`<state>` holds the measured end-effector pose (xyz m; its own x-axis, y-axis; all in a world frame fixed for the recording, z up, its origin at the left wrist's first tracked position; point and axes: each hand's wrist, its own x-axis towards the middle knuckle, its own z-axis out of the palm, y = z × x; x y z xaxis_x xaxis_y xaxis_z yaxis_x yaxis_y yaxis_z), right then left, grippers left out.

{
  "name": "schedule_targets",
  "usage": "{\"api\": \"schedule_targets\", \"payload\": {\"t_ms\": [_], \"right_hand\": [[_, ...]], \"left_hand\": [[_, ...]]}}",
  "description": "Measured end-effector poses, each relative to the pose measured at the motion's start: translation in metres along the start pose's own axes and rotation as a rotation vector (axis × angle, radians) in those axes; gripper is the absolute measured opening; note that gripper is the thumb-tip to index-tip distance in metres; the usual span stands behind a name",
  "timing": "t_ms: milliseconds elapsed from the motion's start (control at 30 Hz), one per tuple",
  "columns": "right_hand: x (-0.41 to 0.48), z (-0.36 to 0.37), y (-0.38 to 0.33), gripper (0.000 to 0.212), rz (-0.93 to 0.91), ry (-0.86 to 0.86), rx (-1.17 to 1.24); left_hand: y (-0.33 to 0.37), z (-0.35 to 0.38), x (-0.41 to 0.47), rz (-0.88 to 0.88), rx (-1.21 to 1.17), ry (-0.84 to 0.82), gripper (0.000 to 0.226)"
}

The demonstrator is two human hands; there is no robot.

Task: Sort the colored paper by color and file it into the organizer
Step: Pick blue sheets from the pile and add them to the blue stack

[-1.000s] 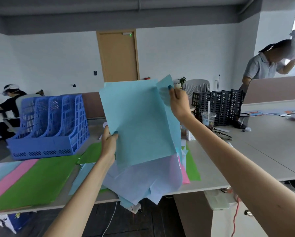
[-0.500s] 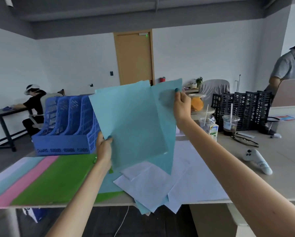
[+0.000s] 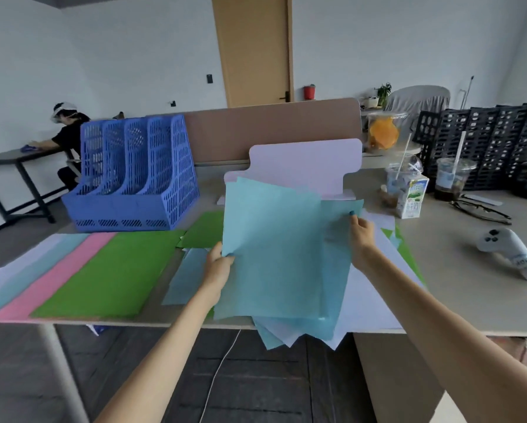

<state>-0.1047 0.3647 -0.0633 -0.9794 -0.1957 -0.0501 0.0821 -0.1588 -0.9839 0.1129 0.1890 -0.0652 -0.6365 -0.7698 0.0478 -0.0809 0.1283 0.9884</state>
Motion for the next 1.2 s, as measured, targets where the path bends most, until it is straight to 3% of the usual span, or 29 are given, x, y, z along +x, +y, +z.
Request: {"api": "schedule_targets", "payload": {"t_ms": [167,333,433,500,833,1067,1200], "right_hand": [[0.011,-0.006,0.015,0.039,0.015,-0.022,-0.444],[0.006,-0.022,0.017,0.042,0.153,-0.027,-0.349],[0.001,-0.030,0.021,0.019,0.103,-0.014,-0.445],[0.002,-0.034,0.024,0.019,0.064,-0.016,-0.478],[0.013,-0.025,0.025,0.009,0.100,-0.109,-0.358],[0.006,0.004,0.026,0.038,-0.033,-0.151,-0.242],[0.007,0.013,0.019,0.040,0.018,-0.187,-0.141]], "left_hand": [[-0.032,0.000,0.018,-0.006,0.187,-0.117,0.035],[-0.033,0.001,0.019,0.028,0.243,-0.130,0.035],[-0.035,0.002,0.028,0.058,0.300,-0.171,0.040],[-0.034,0.005,0.031,0.066,0.365,-0.195,0.046],[-0.025,0.028,0.042,0.106,0.567,-0.265,0.035],[-0.032,0.019,0.050,0.251,0.525,-0.127,0.009],[-0.032,0.005,0.057,0.184,0.283,-0.061,0.036]]}}
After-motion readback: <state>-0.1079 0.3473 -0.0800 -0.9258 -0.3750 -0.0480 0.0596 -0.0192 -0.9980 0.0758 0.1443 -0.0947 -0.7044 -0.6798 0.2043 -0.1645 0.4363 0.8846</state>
